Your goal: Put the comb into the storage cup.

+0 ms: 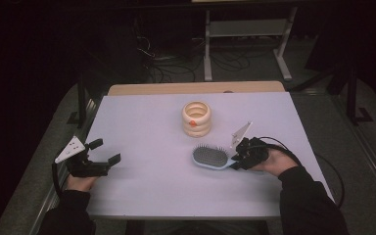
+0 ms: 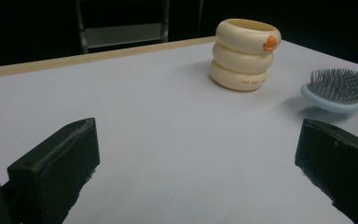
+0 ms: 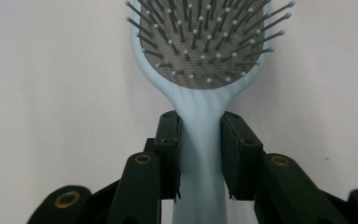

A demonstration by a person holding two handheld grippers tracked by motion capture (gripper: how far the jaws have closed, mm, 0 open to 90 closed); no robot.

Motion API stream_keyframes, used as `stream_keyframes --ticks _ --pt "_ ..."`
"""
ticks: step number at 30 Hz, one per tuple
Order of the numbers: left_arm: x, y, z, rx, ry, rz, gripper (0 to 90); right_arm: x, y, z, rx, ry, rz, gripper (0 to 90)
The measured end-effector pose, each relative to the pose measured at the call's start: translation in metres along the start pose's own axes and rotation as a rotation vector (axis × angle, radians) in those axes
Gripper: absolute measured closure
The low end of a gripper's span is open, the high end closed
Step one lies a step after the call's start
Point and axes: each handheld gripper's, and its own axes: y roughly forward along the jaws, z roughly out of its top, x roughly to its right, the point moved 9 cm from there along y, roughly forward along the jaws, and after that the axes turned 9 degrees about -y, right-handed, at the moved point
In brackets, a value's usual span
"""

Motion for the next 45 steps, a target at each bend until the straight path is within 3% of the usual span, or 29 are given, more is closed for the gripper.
stream_keyframes --ticks 12,35,45 --pt "0.000 0.000 0.000 0.002 -0.006 0.002 0.0 0.005 -0.029 0.009 0.085 0.013 -0.057 68.7" --pt "0.004 -0.001 0.007 0.019 -0.008 -0.007 0.0 0.016 -0.066 0.035 0.131 0.014 -0.122 68.7" --pt "0.015 0.005 0.013 -0.015 0.021 -0.025 0.0 0.023 -0.081 0.048 0.151 0.024 -0.160 68.6"
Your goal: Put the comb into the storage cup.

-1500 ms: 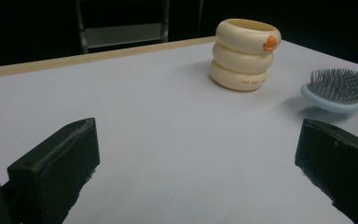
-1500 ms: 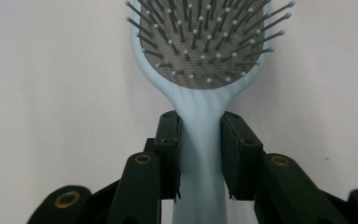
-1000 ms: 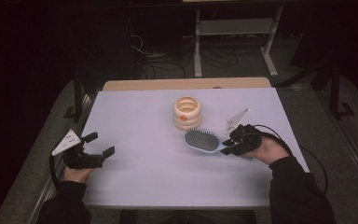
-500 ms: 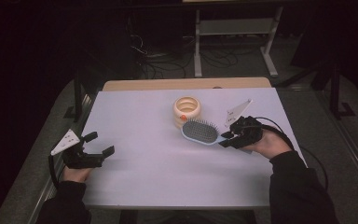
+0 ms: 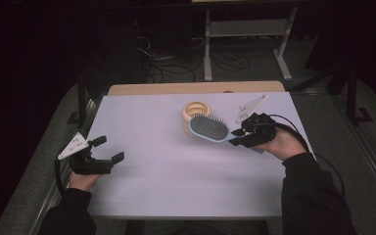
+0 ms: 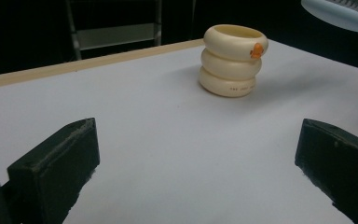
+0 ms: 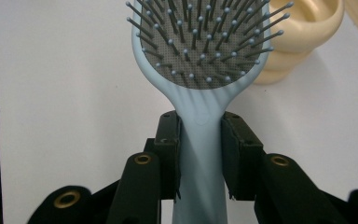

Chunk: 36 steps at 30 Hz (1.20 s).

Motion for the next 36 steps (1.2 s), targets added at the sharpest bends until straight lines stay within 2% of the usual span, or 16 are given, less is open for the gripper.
stream_keyframes --ticks 4,14,22,36 --pt "0.000 -0.001 0.003 -0.018 -0.001 -0.003 0.0 0.001 -0.003 0.005 0.003 -0.008 -0.008 68.6" --pt "-0.002 -0.007 0.025 0.012 -0.027 -0.008 0.0 0.006 -0.014 0.025 0.016 -0.030 -0.033 68.6" --pt "0.007 -0.002 0.045 0.016 -0.011 -0.034 0.0 0.010 -0.013 0.039 0.024 -0.039 -0.044 68.6" --pt "0.019 0.004 0.071 0.029 0.008 -0.062 0.0 0.016 -0.022 0.067 0.064 -0.058 -0.055 68.6"
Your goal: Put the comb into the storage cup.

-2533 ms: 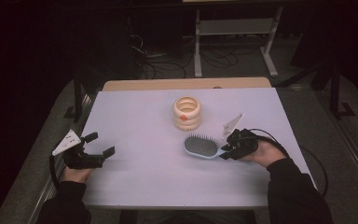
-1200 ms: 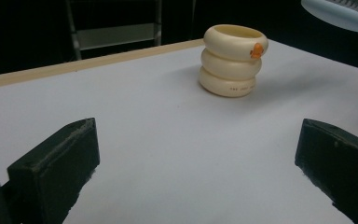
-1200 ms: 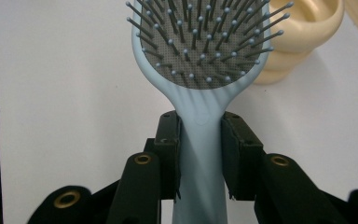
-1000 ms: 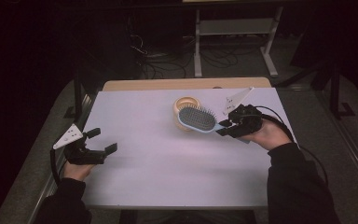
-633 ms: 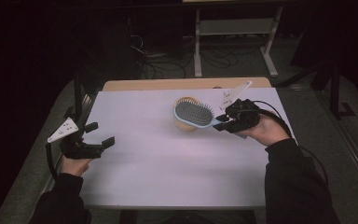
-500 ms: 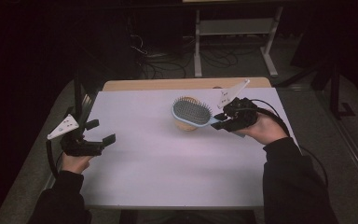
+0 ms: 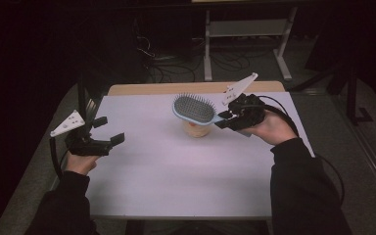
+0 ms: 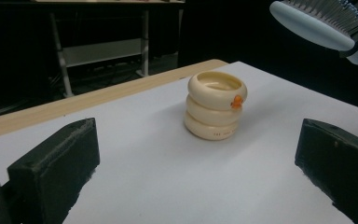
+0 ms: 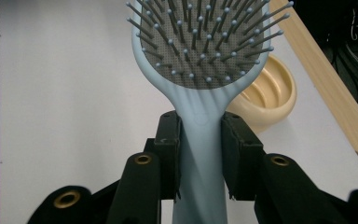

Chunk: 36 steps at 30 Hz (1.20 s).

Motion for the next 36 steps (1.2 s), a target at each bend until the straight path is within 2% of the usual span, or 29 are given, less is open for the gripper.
stream_keyframes --ticks 7,21,31,36 --pt "0.007 0.005 0.009 -0.013 0.026 -0.011 0.0 0.004 -0.003 0.010 0.020 -0.001 -0.008 68.6" --pt "0.015 0.023 0.029 -0.004 0.016 -0.036 0.0 0.008 -0.002 0.029 0.046 -0.011 -0.024 68.7" --pt "0.033 0.040 0.044 -0.013 0.013 -0.082 0.0 0.012 -0.003 0.043 0.081 -0.008 -0.036 68.6" --pt "0.039 0.045 0.052 0.001 -0.003 -0.100 0.0 0.014 -0.003 0.047 0.096 -0.008 -0.035 68.6"
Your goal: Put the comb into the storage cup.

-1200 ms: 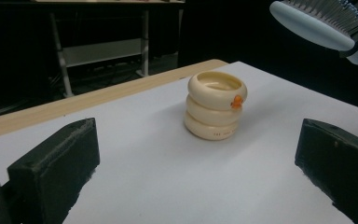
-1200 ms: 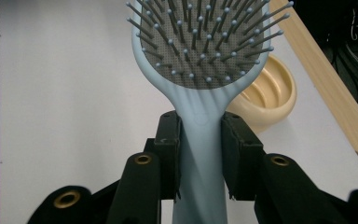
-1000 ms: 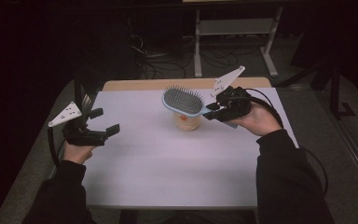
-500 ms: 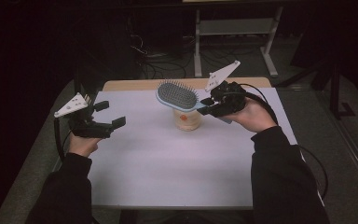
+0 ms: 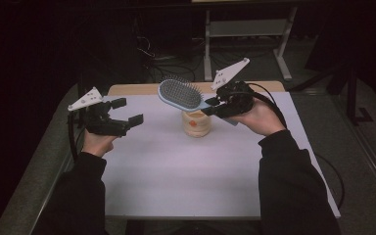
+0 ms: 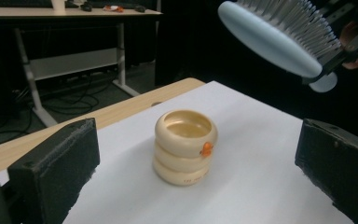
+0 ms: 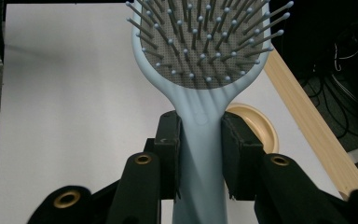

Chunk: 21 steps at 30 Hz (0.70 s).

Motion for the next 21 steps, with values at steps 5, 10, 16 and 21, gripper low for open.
stream_keyframes --ticks 5,10,16,21 --pt "0.006 0.006 0.008 0.011 -0.016 -0.017 0.0 0.001 0.001 0.004 0.014 0.006 -0.003 68.6" --pt "0.011 0.013 0.015 0.021 -0.035 -0.033 0.0 0.002 0.004 0.009 0.024 -0.002 -0.008 68.6" --pt "0.019 0.023 0.021 0.029 -0.056 -0.061 0.0 0.001 0.010 0.013 0.027 -0.008 -0.001 68.6" --pt "0.027 0.030 0.028 0.042 -0.078 -0.090 0.0 0.001 0.014 0.016 0.032 -0.007 0.003 68.6"
